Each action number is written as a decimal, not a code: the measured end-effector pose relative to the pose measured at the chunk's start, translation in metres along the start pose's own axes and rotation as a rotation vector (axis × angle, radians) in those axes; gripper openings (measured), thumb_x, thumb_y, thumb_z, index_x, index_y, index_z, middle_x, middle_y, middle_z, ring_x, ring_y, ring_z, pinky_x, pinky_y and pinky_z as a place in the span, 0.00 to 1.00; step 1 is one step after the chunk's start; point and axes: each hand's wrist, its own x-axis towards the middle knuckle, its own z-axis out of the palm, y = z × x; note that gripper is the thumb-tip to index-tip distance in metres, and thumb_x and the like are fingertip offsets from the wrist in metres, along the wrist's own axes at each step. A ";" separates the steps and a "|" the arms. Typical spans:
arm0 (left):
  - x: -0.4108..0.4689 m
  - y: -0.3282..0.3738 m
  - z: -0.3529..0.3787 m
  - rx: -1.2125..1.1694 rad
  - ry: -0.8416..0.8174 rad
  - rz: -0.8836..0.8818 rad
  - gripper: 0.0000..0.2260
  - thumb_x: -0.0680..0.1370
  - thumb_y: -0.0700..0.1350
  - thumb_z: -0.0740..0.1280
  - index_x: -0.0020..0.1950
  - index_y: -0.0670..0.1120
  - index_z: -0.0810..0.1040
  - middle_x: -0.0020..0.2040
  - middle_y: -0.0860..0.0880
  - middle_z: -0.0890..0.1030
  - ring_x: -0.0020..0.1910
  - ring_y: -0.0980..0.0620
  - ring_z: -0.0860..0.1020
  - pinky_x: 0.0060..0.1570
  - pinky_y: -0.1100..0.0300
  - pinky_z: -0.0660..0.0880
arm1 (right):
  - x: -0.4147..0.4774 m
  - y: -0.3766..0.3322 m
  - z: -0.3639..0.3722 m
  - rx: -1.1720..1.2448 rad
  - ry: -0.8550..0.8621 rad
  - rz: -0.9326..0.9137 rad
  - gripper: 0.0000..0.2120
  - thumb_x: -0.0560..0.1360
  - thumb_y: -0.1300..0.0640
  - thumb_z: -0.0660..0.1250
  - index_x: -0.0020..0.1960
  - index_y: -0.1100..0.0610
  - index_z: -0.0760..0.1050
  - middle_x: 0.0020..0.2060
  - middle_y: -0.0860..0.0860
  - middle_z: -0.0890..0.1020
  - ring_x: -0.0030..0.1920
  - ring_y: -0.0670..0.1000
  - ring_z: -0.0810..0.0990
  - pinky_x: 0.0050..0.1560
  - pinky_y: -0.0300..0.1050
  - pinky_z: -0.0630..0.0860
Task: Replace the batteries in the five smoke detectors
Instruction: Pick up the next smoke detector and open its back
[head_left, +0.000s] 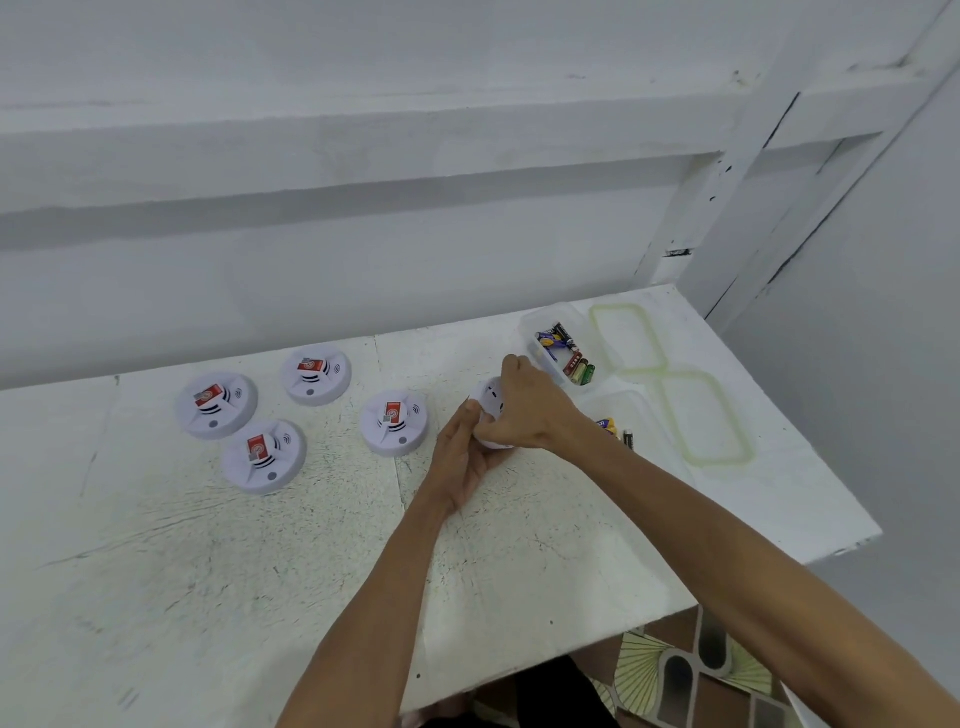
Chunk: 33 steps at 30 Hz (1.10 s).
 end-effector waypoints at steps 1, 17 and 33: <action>0.000 0.000 0.000 -0.006 0.002 0.002 0.24 0.83 0.55 0.61 0.76 0.45 0.73 0.72 0.40 0.78 0.71 0.41 0.77 0.68 0.40 0.75 | 0.002 -0.001 0.000 -0.006 -0.002 -0.012 0.23 0.70 0.45 0.70 0.50 0.58 0.61 0.45 0.53 0.69 0.41 0.52 0.70 0.31 0.38 0.57; -0.001 0.002 0.000 -0.123 -0.038 0.026 0.27 0.85 0.55 0.59 0.78 0.39 0.68 0.73 0.35 0.75 0.71 0.38 0.76 0.67 0.40 0.77 | -0.002 0.000 0.011 0.318 0.006 0.041 0.25 0.70 0.43 0.71 0.56 0.57 0.66 0.43 0.52 0.79 0.41 0.51 0.80 0.33 0.42 0.74; 0.001 0.005 -0.004 -0.186 0.029 0.009 0.19 0.84 0.45 0.64 0.74 0.41 0.72 0.69 0.37 0.79 0.64 0.42 0.81 0.58 0.47 0.83 | -0.005 0.011 0.012 0.761 0.174 0.376 0.12 0.80 0.60 0.61 0.61 0.57 0.78 0.51 0.51 0.83 0.45 0.48 0.83 0.41 0.30 0.74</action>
